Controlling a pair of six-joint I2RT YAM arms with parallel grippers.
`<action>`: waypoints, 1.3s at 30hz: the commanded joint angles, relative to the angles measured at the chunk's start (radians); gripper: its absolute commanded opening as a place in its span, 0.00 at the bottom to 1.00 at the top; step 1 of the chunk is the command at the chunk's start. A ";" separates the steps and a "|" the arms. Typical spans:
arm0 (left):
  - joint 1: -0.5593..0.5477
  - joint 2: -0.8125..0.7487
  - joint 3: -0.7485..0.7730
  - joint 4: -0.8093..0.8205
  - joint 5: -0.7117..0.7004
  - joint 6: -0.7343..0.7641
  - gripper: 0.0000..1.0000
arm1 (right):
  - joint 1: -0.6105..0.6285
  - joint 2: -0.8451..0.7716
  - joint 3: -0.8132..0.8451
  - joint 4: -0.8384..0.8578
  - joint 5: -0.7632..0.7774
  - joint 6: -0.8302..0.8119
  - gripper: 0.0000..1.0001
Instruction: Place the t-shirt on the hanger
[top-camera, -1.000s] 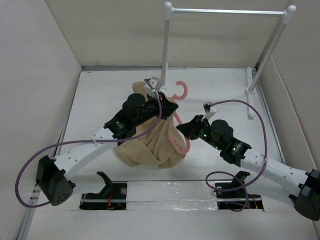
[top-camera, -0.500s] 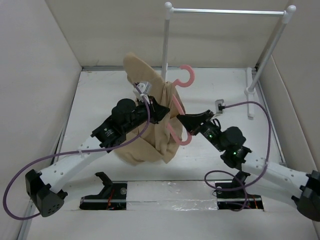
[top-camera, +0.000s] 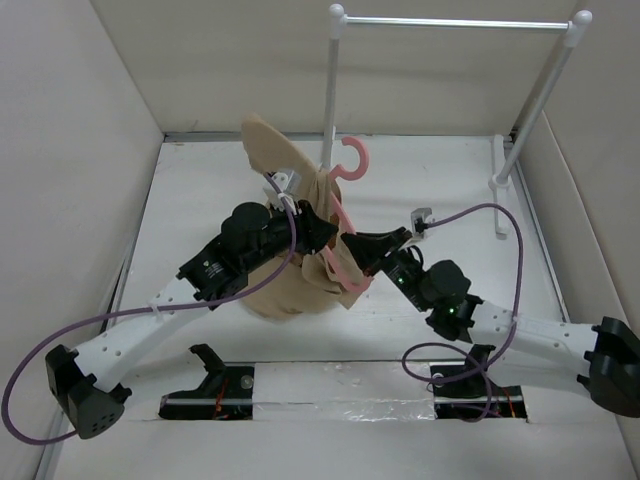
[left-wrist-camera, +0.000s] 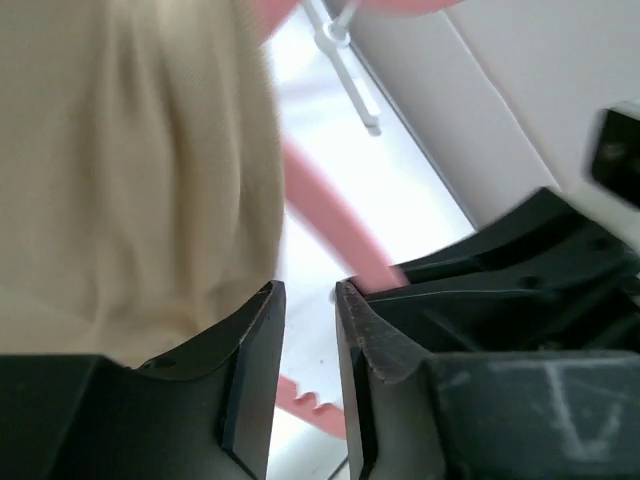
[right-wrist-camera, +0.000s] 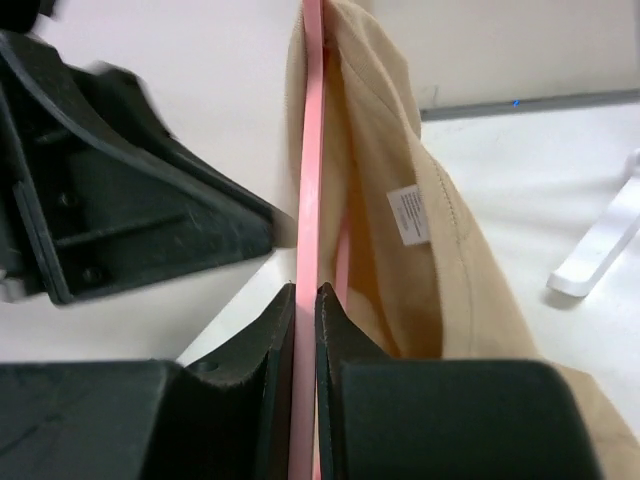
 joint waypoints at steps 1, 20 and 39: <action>-0.004 -0.063 -0.019 0.003 -0.031 -0.002 0.34 | 0.069 -0.130 0.003 0.166 0.166 -0.121 0.00; -0.004 0.018 0.031 0.166 -0.284 0.027 0.59 | 0.125 -0.222 -0.152 0.092 0.261 -0.083 0.00; 0.005 0.146 0.040 0.344 -0.387 -0.143 0.74 | 0.135 -0.147 -0.157 0.123 0.231 -0.080 0.00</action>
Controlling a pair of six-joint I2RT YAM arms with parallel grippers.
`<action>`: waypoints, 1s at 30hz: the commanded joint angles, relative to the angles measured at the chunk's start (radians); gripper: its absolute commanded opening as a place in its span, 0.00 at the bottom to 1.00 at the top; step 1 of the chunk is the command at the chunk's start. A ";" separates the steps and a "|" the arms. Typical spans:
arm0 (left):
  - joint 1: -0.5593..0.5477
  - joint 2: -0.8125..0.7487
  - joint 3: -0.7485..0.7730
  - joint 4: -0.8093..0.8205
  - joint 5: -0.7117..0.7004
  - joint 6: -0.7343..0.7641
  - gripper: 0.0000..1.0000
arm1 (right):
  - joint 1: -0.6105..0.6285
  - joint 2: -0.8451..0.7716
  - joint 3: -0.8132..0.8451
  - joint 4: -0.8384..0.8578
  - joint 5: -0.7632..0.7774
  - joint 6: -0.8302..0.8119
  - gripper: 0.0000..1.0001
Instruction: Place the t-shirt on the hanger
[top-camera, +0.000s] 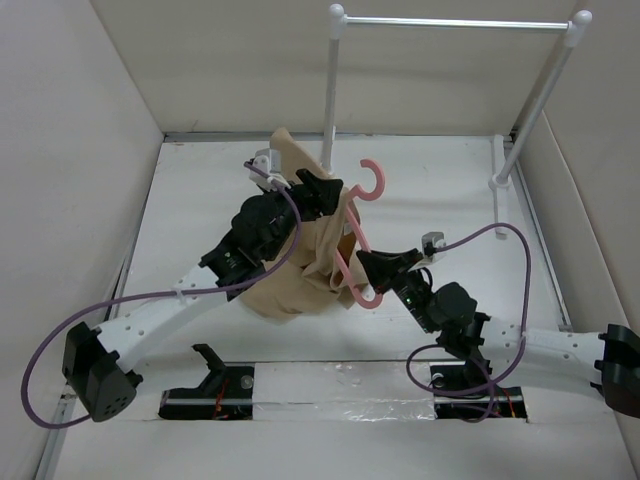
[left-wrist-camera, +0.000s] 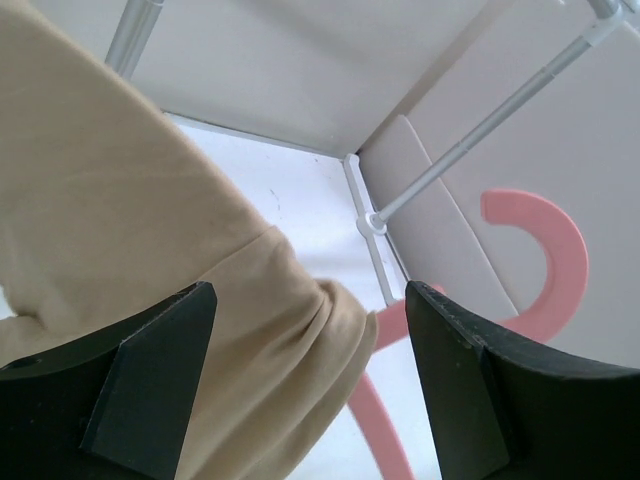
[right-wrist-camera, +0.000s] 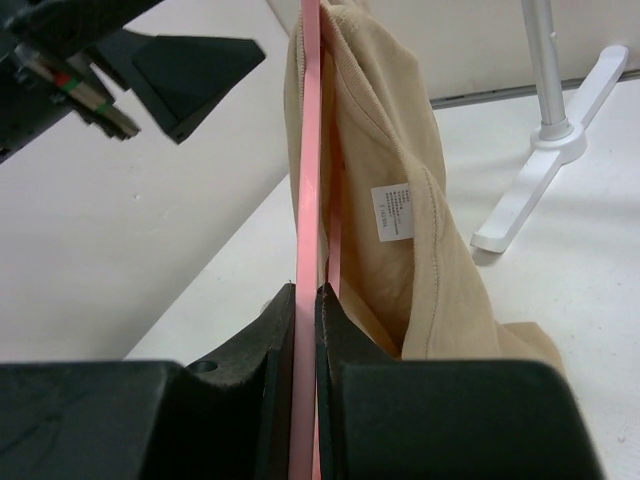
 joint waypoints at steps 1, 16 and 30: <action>0.009 0.071 0.086 0.008 -0.003 -0.039 0.74 | 0.011 0.009 0.022 0.121 -0.009 0.000 0.00; 0.036 0.175 0.050 0.161 -0.042 -0.181 0.55 | 0.011 0.096 0.082 0.180 -0.031 -0.038 0.00; 0.036 0.102 -0.088 0.293 -0.029 -0.179 0.00 | 0.011 0.262 0.120 0.300 -0.043 0.019 0.00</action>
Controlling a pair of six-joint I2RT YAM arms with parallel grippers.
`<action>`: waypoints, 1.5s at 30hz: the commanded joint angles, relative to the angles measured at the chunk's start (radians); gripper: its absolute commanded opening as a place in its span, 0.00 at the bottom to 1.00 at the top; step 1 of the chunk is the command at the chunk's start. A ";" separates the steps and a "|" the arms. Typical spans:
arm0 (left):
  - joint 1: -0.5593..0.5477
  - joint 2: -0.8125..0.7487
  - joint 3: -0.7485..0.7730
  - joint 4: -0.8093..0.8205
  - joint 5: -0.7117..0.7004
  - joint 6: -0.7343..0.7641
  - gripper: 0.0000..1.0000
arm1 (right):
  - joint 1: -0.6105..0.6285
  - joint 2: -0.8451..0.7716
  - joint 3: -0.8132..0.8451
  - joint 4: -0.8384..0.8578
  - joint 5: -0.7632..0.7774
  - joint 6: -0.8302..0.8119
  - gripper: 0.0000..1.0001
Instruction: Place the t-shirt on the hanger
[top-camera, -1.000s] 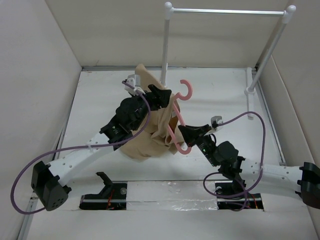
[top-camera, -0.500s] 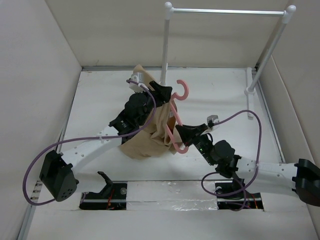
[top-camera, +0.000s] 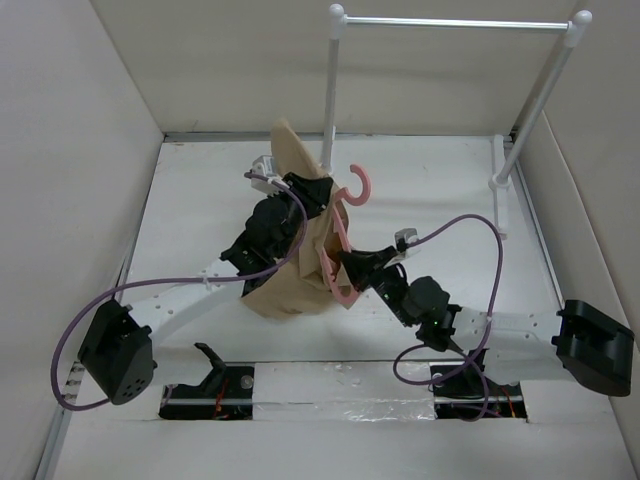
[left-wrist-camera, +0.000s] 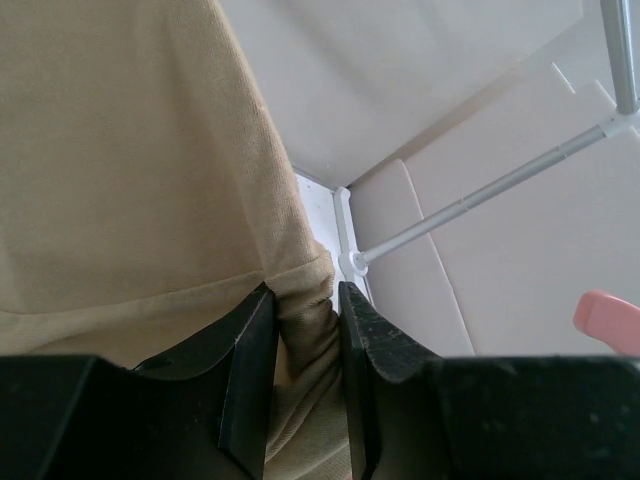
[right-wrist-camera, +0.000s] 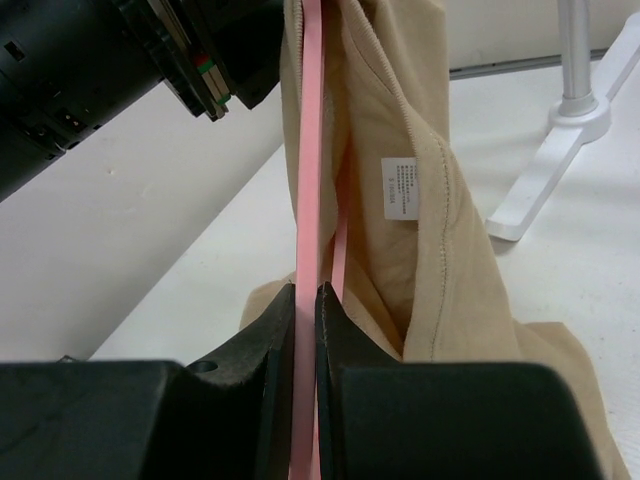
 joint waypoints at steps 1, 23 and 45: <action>-0.008 -0.106 -0.049 0.058 0.019 0.036 0.00 | 0.011 -0.012 0.056 0.131 -0.006 0.039 0.00; -0.008 -0.301 -0.094 0.010 0.093 0.039 0.00 | -0.032 -0.253 -0.080 -0.329 -0.020 0.177 0.00; -0.008 -0.323 -0.044 -0.062 0.085 0.036 0.00 | -0.052 0.191 0.092 -0.337 -0.118 0.033 0.23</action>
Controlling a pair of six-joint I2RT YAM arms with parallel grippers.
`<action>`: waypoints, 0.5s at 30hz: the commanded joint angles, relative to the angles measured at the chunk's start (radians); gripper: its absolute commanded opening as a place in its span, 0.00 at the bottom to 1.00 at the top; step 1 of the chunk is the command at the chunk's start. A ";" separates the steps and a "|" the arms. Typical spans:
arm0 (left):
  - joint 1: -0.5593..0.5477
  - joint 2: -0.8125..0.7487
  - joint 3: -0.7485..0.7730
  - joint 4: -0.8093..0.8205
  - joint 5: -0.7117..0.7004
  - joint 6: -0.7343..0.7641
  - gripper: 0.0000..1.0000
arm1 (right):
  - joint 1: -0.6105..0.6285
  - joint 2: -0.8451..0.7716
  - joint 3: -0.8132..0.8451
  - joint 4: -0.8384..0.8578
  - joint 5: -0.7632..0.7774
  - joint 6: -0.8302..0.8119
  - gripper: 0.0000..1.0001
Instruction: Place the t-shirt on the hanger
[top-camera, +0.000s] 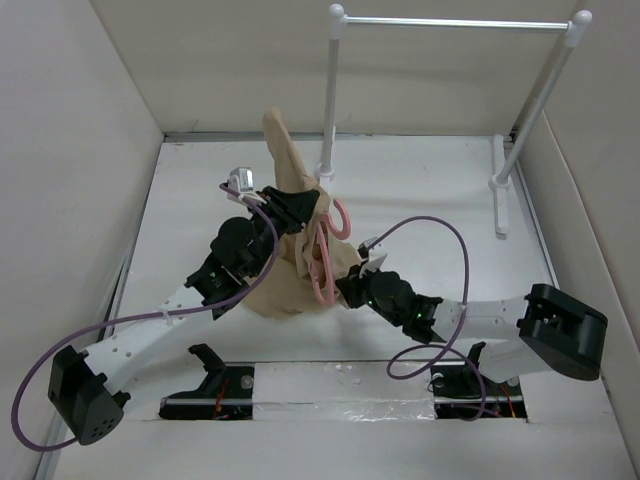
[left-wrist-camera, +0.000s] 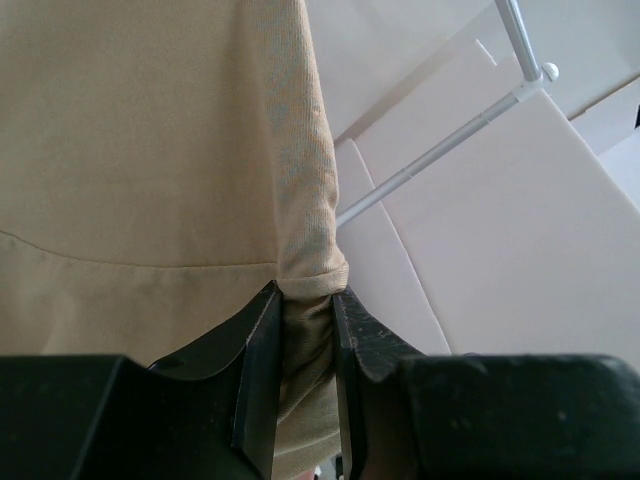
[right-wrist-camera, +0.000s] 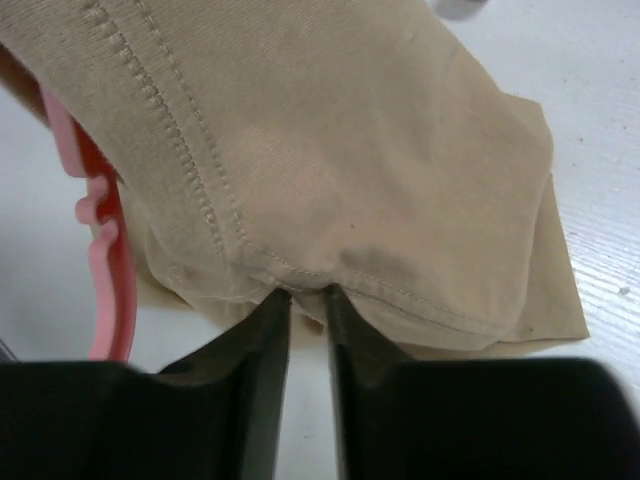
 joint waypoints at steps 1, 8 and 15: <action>-0.002 -0.022 0.074 0.049 -0.010 0.019 0.00 | -0.009 0.032 0.054 0.063 -0.005 -0.027 0.07; 0.089 0.055 0.149 0.131 0.057 0.010 0.00 | 0.023 0.031 0.001 0.074 -0.015 0.005 0.00; 0.126 0.134 0.133 0.351 0.024 0.000 0.00 | 0.079 0.010 -0.035 0.025 -0.058 0.025 0.00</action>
